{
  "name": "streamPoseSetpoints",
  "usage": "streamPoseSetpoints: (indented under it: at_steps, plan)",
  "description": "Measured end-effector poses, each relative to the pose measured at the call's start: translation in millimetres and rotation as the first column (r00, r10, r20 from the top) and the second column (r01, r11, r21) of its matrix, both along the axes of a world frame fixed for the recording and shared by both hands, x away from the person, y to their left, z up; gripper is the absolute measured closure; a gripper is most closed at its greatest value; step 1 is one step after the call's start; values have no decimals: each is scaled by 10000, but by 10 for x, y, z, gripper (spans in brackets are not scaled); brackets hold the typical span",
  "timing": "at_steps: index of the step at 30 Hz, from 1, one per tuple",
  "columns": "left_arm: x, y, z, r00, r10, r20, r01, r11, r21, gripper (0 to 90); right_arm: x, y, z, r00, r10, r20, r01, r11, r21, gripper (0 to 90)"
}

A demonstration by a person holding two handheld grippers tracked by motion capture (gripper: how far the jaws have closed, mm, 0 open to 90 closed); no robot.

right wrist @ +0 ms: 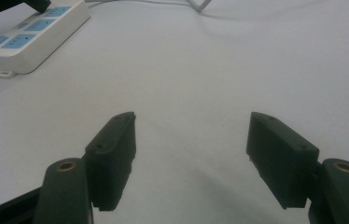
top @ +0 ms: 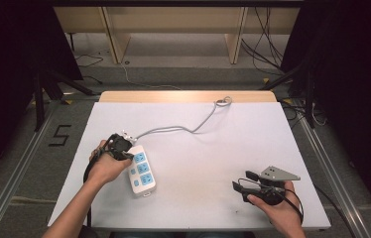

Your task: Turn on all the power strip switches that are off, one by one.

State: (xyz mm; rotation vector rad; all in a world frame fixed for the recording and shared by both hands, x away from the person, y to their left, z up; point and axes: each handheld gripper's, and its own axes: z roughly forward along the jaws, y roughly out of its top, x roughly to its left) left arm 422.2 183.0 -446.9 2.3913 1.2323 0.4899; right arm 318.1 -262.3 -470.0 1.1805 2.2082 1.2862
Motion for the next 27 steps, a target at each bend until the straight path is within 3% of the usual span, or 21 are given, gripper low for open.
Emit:
streamPoseSetpoints:
  at_steps: [4, 7, 9, 17, 27]
  plan:
    - [-20, -9, -5, 9999, -50, 152, 49, 10000, 71, 900, 3, -5, -1, 10000, -1, 24, 1, 10000, 2, 338]
    - [-13, 51, -7, 10000, 13, 41, -11, 9990, -454, 900, 6, -5, -3, 10000, -2, -21, 2, 10000, -1, 338]
    - [-14, 77, 4, 10000, 54, 13, -53, 9984, -564, 900, 9, -6, -4, 10000, 1, -31, -1, 10000, -10, 339]
    - [-26, 77, 30, 9997, 51, 240, -35, 9978, -656, 900, 8, -7, -3, 10000, -19, -6, 19, 10000, 6, 339]
    - [-39, 68, 44, 9998, 25, 195, -10, 9973, -732, 900, 9, -7, -4, 10000, 1, -22, -1, 10000, -12, 338]
